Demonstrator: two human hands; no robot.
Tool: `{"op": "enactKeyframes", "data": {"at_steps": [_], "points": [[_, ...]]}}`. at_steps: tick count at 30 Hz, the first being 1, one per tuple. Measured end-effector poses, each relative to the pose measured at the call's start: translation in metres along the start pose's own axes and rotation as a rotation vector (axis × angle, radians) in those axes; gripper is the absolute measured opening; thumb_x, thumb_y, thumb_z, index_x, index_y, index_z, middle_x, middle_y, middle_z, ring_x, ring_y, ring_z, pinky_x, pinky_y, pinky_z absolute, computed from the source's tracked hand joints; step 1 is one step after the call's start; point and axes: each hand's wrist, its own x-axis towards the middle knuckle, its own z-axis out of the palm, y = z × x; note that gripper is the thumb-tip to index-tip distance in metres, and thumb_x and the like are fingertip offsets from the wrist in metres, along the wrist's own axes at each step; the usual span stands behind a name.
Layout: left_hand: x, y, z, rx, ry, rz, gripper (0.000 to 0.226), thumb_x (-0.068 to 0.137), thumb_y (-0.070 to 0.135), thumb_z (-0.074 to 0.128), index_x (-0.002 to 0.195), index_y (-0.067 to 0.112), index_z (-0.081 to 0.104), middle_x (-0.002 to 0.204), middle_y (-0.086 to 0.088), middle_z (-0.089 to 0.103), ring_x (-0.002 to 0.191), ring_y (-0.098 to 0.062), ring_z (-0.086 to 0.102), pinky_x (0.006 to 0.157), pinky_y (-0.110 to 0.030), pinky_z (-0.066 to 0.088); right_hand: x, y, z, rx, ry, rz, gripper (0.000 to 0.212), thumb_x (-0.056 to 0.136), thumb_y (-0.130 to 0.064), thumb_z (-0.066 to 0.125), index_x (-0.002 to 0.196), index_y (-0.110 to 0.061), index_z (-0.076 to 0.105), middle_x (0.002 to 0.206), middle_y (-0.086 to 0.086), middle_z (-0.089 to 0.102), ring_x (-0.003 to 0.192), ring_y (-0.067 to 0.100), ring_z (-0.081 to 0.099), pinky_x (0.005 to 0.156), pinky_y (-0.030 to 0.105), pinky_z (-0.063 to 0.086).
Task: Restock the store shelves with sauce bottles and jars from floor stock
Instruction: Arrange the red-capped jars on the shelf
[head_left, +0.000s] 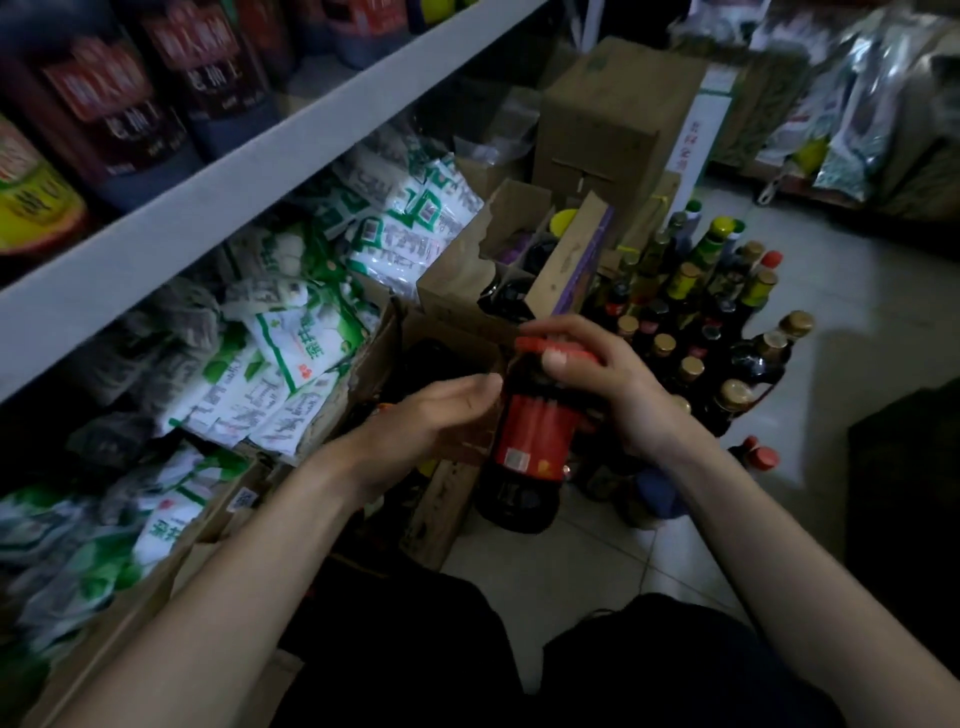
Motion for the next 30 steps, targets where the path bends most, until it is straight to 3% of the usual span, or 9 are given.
{"op": "enactKeyframes", "data": {"at_steps": [3, 6, 8, 10, 13, 16, 24, 28, 30], "points": [[-0.007, 0.017, 0.011, -0.145, 0.053, 0.131, 0.058, 0.085, 0.056, 0.06, 0.127, 0.015, 0.06, 0.122, -0.011, 0.065, 0.113, -0.03, 0.061, 0.095, -0.046, 0.044, 0.007, -0.042, 0.004, 0.024, 0.076, -0.052, 0.045, 0.075, -0.049, 0.067, 0.109, -0.02, 0.07, 0.107, 0.009, 0.07, 0.1, 0.025, 0.068, 0.083, 0.033, 0.054], [-0.014, 0.036, 0.017, -0.192, 0.098, 0.229, 0.056, 0.077, 0.058, 0.071, 0.122, 0.025, 0.065, 0.119, -0.005, 0.068, 0.112, -0.026, 0.064, 0.091, -0.039, 0.05, 0.012, -0.079, 0.008, -0.112, 0.082, -0.062, 0.043, 0.072, -0.058, 0.069, 0.101, -0.026, 0.07, 0.096, -0.001, 0.071, 0.089, 0.016, 0.07, 0.073, 0.025, 0.055], [-0.019, 0.047, 0.021, -0.198, 0.122, 0.271, 0.055, 0.07, 0.061, 0.076, 0.115, 0.03, 0.069, 0.116, -0.004, 0.07, 0.111, -0.025, 0.065, 0.091, -0.035, 0.051, 0.016, -0.102, 0.017, -0.295, 0.131, -0.055, 0.051, 0.068, -0.069, 0.068, 0.096, -0.027, 0.068, 0.087, -0.006, 0.071, 0.08, 0.011, 0.07, 0.07, 0.027, 0.056], [-0.023, 0.055, 0.023, -0.223, 0.175, 0.3, 0.056, 0.065, 0.062, 0.078, 0.109, 0.029, 0.071, 0.111, -0.007, 0.072, 0.104, -0.028, 0.068, 0.089, -0.037, 0.052, 0.022, -0.121, 0.028, -0.552, 0.191, -0.071, 0.063, 0.068, -0.08, 0.059, 0.094, -0.024, 0.066, 0.084, -0.004, 0.07, 0.077, 0.013, 0.067, 0.075, 0.04, 0.057], [-0.039, 0.069, 0.015, -0.379, 0.167, 0.289, 0.062, 0.067, 0.058, 0.079, 0.11, 0.014, 0.07, 0.101, -0.02, 0.071, 0.087, -0.036, 0.07, 0.077, -0.041, 0.056, 0.029, -0.156, 0.048, -0.776, 0.139, -0.062, 0.072, 0.076, -0.084, 0.046, 0.095, -0.019, 0.067, 0.089, 0.001, 0.07, 0.08, 0.018, 0.065, 0.079, 0.045, 0.054], [-0.067, 0.079, -0.005, -0.546, 0.072, 0.259, 0.062, 0.075, 0.057, 0.073, 0.11, 0.006, 0.07, 0.094, -0.027, 0.068, 0.079, -0.038, 0.068, 0.075, -0.042, 0.055, 0.037, -0.183, 0.067, -0.692, 0.056, -0.053, 0.065, 0.084, -0.078, 0.044, 0.095, -0.02, 0.07, 0.084, 0.003, 0.072, 0.073, 0.017, 0.067, 0.071, 0.04, 0.053], [-0.149, 0.083, -0.051, -0.697, 0.099, 0.373, 0.068, 0.083, 0.051, 0.068, 0.125, -0.001, 0.058, 0.096, -0.028, 0.063, 0.081, -0.039, 0.065, 0.075, -0.044, 0.054, 0.056, -0.215, 0.156, -0.592, -0.12, -0.244, 0.064, 0.088, -0.069, 0.049, 0.082, -0.007, 0.065, 0.073, 0.006, 0.062, 0.066, 0.018, 0.059, 0.061, 0.036, 0.043], [-0.189, 0.078, -0.063, -0.547, 0.297, 0.391, 0.065, 0.076, 0.054, 0.072, 0.114, 0.001, 0.066, 0.093, -0.03, 0.065, 0.077, -0.04, 0.067, 0.073, -0.043, 0.055, 0.059, -0.209, 0.191, -0.452, -0.225, -0.283, 0.05, 0.085, -0.067, 0.056, 0.084, -0.019, 0.068, 0.069, -0.007, 0.062, 0.061, 0.006, 0.058, 0.055, 0.029, 0.045], [-0.209, 0.075, -0.068, -0.466, 0.424, 0.442, 0.056, 0.075, 0.053, 0.073, 0.108, 0.007, 0.071, 0.091, -0.025, 0.067, 0.077, -0.039, 0.067, 0.074, -0.046, 0.056, 0.059, -0.204, 0.211, -0.382, -0.3, -0.273, 0.044, 0.079, -0.068, 0.062, 0.096, -0.029, 0.072, 0.088, -0.01, 0.072, 0.083, 0.006, 0.067, 0.072, 0.035, 0.056]]}}
